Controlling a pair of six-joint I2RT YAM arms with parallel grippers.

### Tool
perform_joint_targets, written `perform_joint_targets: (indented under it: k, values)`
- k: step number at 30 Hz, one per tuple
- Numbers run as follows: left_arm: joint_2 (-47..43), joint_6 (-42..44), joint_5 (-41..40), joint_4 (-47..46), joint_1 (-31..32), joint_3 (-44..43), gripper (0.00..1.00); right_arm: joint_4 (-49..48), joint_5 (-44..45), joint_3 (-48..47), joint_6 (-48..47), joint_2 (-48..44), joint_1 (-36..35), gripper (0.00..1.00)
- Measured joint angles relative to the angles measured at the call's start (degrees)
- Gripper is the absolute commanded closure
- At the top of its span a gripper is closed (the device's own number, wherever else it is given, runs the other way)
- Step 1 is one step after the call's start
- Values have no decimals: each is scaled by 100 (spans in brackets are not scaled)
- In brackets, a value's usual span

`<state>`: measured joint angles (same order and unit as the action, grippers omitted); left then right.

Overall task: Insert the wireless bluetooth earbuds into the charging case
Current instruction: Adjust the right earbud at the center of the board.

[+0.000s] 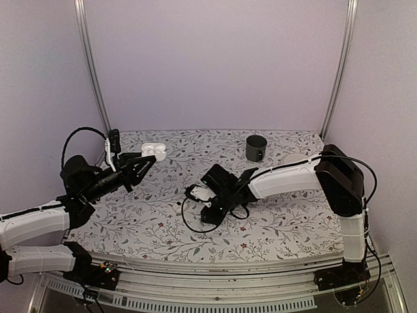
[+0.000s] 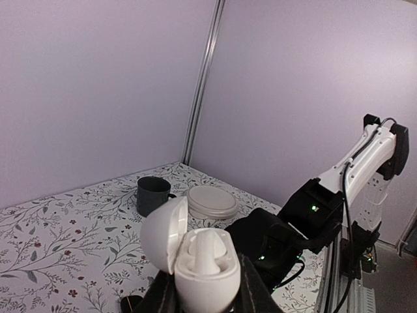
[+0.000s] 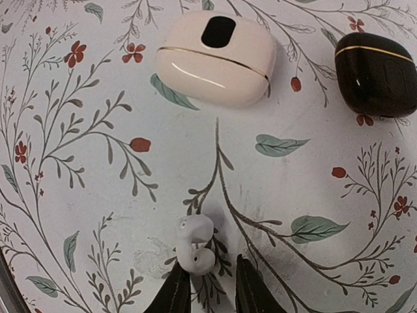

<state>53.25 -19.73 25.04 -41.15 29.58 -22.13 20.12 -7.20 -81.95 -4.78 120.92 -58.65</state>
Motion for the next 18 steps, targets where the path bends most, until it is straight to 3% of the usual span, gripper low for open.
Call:
perform_joint_targets:
  k: [18]
  values:
    - [26,2,0,7,-24,-13,100,-133,-118,-17,63,68,98,74]
